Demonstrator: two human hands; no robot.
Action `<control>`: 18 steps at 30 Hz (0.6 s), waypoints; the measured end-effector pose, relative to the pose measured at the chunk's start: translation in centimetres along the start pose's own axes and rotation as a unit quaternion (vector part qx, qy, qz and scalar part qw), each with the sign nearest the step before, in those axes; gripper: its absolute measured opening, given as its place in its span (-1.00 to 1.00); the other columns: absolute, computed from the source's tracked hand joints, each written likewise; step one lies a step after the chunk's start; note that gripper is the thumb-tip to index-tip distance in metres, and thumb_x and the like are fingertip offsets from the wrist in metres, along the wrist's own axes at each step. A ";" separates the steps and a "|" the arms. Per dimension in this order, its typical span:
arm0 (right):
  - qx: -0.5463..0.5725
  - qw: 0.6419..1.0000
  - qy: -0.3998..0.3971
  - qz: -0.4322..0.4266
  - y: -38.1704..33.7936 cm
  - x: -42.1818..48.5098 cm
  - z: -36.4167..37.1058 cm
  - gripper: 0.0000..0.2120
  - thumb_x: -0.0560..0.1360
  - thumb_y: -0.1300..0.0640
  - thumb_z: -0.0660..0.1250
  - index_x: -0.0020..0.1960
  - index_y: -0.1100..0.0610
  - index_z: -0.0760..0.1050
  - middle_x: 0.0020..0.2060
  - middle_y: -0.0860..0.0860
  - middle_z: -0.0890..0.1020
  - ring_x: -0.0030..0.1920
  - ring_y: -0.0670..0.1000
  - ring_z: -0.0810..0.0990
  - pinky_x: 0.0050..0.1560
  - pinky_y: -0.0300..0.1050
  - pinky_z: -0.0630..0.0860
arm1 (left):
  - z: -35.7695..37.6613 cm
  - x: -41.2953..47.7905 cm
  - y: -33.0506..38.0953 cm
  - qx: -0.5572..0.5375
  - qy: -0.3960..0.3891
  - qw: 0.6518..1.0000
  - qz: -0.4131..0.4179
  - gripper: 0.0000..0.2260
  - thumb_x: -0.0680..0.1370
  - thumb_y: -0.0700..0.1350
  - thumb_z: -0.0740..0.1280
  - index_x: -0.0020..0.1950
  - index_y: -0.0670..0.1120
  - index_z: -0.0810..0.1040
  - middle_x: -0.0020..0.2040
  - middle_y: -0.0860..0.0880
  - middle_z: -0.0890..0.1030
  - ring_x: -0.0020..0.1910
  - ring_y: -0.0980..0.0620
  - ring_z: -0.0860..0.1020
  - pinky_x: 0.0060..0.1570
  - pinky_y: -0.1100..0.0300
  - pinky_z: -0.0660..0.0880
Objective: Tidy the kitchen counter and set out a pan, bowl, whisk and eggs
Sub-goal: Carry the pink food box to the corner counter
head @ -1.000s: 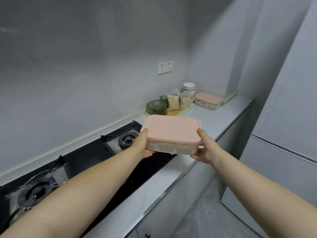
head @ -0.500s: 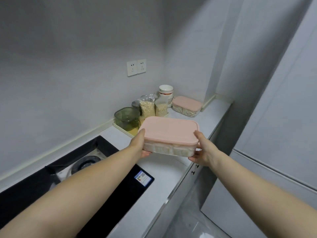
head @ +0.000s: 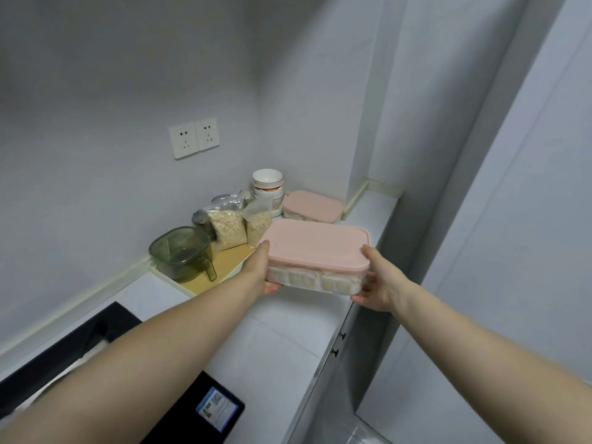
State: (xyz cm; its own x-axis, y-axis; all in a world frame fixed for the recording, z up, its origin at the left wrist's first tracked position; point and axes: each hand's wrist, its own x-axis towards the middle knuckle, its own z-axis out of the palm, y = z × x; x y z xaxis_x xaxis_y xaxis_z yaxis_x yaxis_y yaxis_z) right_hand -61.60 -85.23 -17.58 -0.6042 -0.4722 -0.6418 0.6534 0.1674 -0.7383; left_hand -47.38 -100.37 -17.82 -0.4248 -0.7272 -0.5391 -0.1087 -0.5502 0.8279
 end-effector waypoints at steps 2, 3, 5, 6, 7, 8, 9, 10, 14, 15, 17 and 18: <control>-0.001 1.000 -0.002 0.000 -1.0 1.5 -0.2 -0.49 0.45 -0.15 0.36 0.25 0.15 0.41 0.02 0.11 0.54 -0.09 0.14 0.57 0.01 0.07 0.45 | 1.2 1.6 0.4 -0.004 -0.001 1.000 -0.003 -0.78 0.60 0.11 0.18 0.15 0.01 0.37 0.05 -0.09 0.52 -0.01 -0.10 0.53 -0.03 0.00 0.50; -0.001 1.000 -0.004 -0.001 -1.7 2.6 -0.3 -0.51 0.46 -0.14 0.36 0.24 0.15 0.41 0.00 0.10 0.53 -0.11 0.13 0.56 0.00 0.07 0.45 | 2.0 2.6 0.7 -0.003 0.003 1.000 -0.003 -0.77 0.59 0.11 0.18 0.16 0.01 0.38 0.05 -0.10 0.52 0.00 -0.11 0.53 -0.02 -0.01 0.50; -0.012 1.000 -0.005 -0.004 -3.3 4.9 -0.4 -0.54 0.47 -0.13 0.35 0.22 0.14 0.40 -0.03 0.09 0.51 -0.13 0.13 0.56 -0.01 0.07 0.45 | 3.6 4.9 1.2 -0.007 0.014 1.000 -0.006 -0.76 0.58 0.11 0.21 0.15 0.00 0.38 0.05 -0.11 0.52 0.00 -0.12 0.53 0.00 -0.01 0.51; -0.017 1.000 -0.004 -0.003 -4.1 6.0 -0.4 -0.56 0.48 -0.12 0.34 0.19 0.15 0.40 -0.05 0.09 0.51 -0.14 0.13 0.55 -0.01 0.07 0.45 | 4.4 5.9 1.5 -0.015 0.017 1.000 -0.010 -0.77 0.58 0.09 0.22 0.14 -0.01 0.38 0.04 -0.11 0.53 -0.01 -0.12 0.53 0.00 -0.01 0.50; -0.022 1.000 -0.003 -0.002 -4.9 7.1 -0.3 -0.59 0.49 -0.12 0.32 0.16 0.16 0.40 -0.06 0.09 0.50 -0.15 0.13 0.55 -0.02 0.06 0.45 | 5.1 6.9 1.9 -0.022 0.019 0.999 -0.011 -0.78 0.58 0.07 0.23 0.13 -0.02 0.39 0.01 -0.11 0.54 -0.04 -0.11 0.54 0.00 0.00 0.50; -0.032 0.999 -0.001 0.000 -5.6 8.3 -0.4 -0.61 0.49 -0.12 0.31 0.12 0.16 0.40 -0.08 0.09 0.50 -0.17 0.12 0.54 -0.01 0.05 0.46 | 5.9 7.9 2.2 -0.025 0.022 0.999 -0.012 -0.79 0.58 0.06 0.23 0.12 -0.03 0.39 -0.03 -0.10 0.54 -0.06 -0.11 0.54 0.00 0.00 0.50; -0.043 0.999 -0.002 0.002 -6.6 9.7 -0.4 -0.61 0.49 -0.13 0.30 0.09 0.17 0.41 -0.10 0.10 0.51 -0.19 0.12 0.53 0.01 0.04 0.45 | 6.9 9.0 2.6 -0.026 0.025 0.999 -0.013 -0.79 0.57 0.05 0.24 0.12 -0.04 0.39 -0.07 -0.10 0.54 -0.08 -0.11 0.54 0.00 0.00 0.51; -0.054 0.998 -0.002 0.005 -7.3 11.0 -0.5 -0.60 0.49 -0.14 0.29 0.08 0.19 0.41 -0.12 0.11 0.51 -0.20 0.11 0.52 0.04 0.02 0.45 | 7.7 10.1 3.0 -0.024 0.031 0.999 -0.014 -0.77 0.57 0.05 0.25 0.12 -0.05 0.38 -0.07 -0.11 0.54 -0.06 -0.12 0.54 0.01 0.00 0.51; -0.084 0.996 0.001 0.017 -9.4 15.5 -0.4 -0.57 0.50 -0.16 0.25 0.04 0.22 0.41 -0.22 0.12 0.52 -0.26 0.07 0.49 -0.01 -0.06 0.41 | 10.4 14.0 4.2 -0.029 0.055 0.998 -0.016 -0.75 0.55 0.07 0.27 0.12 -0.04 0.39 0.02 -0.13 0.52 -0.02 -0.11 0.53 0.01 0.02 0.51; -0.081 0.997 0.001 0.018 -9.8 16.4 -0.3 -0.58 0.50 -0.15 0.25 0.04 0.22 0.41 -0.23 0.12 0.52 -0.27 0.07 0.49 -0.08 -0.08 0.41 | 11.0 14.9 4.4 -0.034 0.059 0.998 -0.016 -0.75 0.55 0.06 0.27 0.12 -0.05 0.40 -0.01 -0.12 0.52 -0.05 -0.10 0.53 0.02 0.03 0.51; -0.072 0.997 -0.004 0.016 -10.8 18.0 0.0 -0.61 0.52 -0.13 0.25 0.05 0.21 0.40 -0.21 0.11 0.51 -0.28 0.06 0.49 -0.21 -0.11 0.43 | 12.3 16.6 4.9 -0.040 0.070 0.997 -0.010 -0.75 0.54 0.06 0.28 0.11 -0.06 0.42 -0.11 -0.10 0.52 -0.16 -0.06 0.53 0.01 0.04 0.51; -0.065 0.998 -0.003 0.014 -11.1 18.7 0.2 -0.62 0.52 -0.12 0.25 0.07 0.20 0.40 -0.20 0.10 0.51 -0.27 0.06 0.49 -0.25 -0.11 0.43 | 12.7 17.3 5.1 -0.042 0.077 0.996 -0.008 -0.75 0.53 0.05 0.29 0.11 -0.06 0.42 -0.14 -0.09 0.51 -0.21 -0.04 0.52 0.02 0.04 0.52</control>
State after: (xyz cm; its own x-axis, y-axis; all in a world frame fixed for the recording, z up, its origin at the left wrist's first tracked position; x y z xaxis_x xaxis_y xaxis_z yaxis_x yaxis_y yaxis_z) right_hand -80.10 -96.12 -21.34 -0.5829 -0.4714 -0.6619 0.6051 0.2919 -0.7407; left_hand -66.67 -110.54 -20.98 -0.2806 -0.7693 -0.5740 -0.0355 -0.5893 0.8071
